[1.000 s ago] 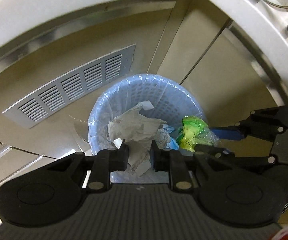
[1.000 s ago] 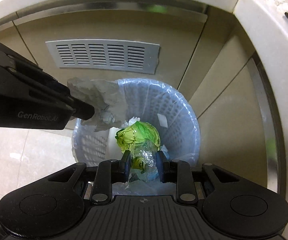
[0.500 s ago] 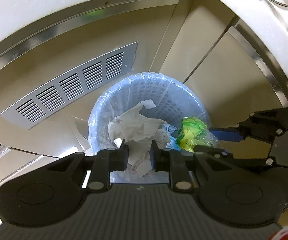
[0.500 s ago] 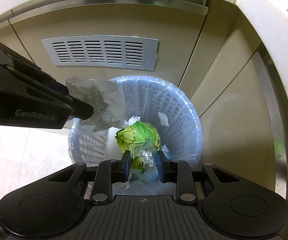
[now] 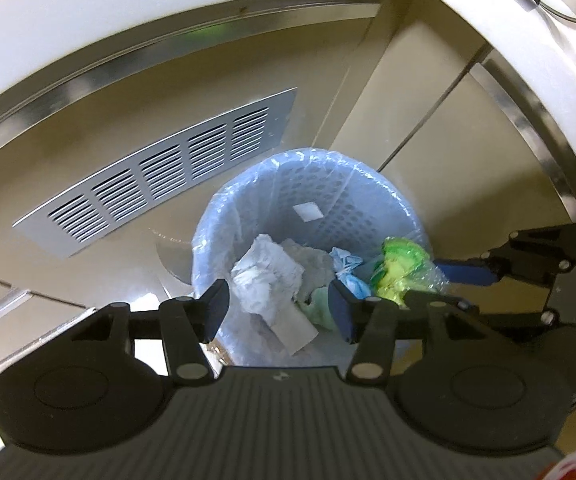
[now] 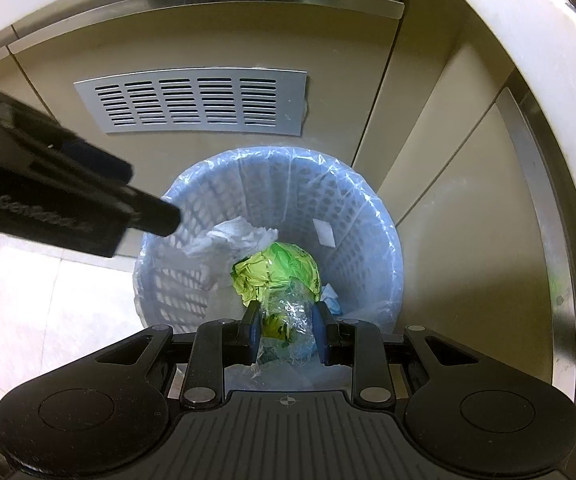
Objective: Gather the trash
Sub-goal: 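Open both grippers to drop the tissue and green item into the wastebasket, then raise both grippers back to the counter and grasp the black lighter with the right gripper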
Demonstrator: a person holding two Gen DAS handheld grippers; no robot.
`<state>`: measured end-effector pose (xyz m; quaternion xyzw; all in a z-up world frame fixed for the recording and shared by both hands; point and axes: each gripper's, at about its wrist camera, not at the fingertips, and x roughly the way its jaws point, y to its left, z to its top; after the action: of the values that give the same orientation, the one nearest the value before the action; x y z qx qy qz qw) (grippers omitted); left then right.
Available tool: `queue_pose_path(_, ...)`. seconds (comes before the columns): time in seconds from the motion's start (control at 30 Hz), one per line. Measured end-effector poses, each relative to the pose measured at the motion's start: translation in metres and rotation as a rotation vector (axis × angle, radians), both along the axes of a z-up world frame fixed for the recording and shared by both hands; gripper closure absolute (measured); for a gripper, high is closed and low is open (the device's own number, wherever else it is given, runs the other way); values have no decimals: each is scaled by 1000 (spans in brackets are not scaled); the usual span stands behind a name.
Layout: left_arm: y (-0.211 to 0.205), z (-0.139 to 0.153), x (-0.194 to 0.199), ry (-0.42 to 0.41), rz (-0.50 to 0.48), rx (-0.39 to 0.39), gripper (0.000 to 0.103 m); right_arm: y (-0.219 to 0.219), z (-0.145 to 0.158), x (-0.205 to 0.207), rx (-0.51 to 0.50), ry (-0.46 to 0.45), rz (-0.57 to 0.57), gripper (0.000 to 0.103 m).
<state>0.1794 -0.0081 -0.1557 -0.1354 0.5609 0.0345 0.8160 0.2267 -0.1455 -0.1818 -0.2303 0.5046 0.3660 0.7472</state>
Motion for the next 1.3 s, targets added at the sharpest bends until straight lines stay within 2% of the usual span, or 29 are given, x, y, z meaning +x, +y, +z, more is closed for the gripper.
queue_pose_path(0.23, 8, 3, -13, 2, 31, -2, 53, 2, 2, 1, 11, -7, -4, 75)
queue_pose_path(0.3, 10, 4, -16, -1, 37, -2, 53, 2, 4, 3, 35, -6, -12, 59)
queue_pose_path(0.33, 11, 5, -17, -4, 41, -2, 53, 1, 5, 3, 63, -9, -17, 39)
queue_pose_path(0.37, 11, 6, -18, -7, 44, -2, 53, 0, 6, 4, 80, -4, -29, 35)
queue_pose_path(0.7, 21, 14, -31, -28, 53, 22, 53, -4, 8, 1, 73, -12, 13, 35)
queue_pose_path(0.83, 25, 23, -35, -52, 56, 17, 53, -6, 22, -3, 86, -26, 29, 35)
queue_pose_path(1.07, 31, 71, -38, -183, 35, 10, 53, -10, 88, -11, 220, -178, 35, 35)
queue_pose_path(1.3, 31, 134, -22, -357, -18, 19, 53, -23, 154, -9, 342, -347, -60, 35)
